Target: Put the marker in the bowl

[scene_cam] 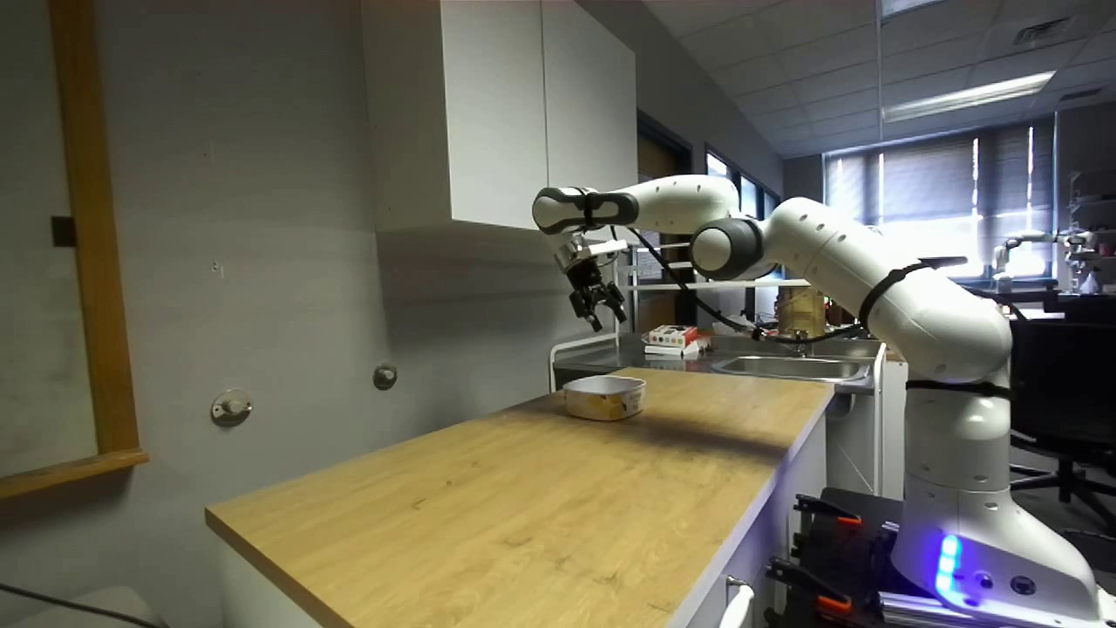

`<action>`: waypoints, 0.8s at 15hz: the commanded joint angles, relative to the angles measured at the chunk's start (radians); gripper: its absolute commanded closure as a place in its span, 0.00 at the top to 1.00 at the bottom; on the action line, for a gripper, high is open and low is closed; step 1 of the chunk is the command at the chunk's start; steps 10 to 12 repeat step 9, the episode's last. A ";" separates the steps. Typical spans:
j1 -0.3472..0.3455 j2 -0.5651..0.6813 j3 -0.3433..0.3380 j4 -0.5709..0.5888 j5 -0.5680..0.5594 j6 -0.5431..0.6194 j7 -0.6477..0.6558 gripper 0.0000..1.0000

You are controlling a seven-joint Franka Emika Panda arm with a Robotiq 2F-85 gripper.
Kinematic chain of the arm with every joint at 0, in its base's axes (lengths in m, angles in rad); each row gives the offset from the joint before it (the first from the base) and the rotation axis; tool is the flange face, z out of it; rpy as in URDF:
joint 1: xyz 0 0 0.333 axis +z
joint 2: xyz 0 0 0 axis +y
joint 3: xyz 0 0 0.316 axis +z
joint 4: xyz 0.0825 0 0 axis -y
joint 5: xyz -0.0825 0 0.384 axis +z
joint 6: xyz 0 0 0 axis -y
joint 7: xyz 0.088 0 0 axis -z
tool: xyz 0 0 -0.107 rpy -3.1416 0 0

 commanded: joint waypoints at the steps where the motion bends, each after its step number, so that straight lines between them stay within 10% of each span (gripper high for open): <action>1: -0.039 -0.034 0.030 -0.006 0.073 0.041 -0.002 1.00; 12: -0.135 -0.102 0.032 -0.189 0.264 0.219 0.028 1.00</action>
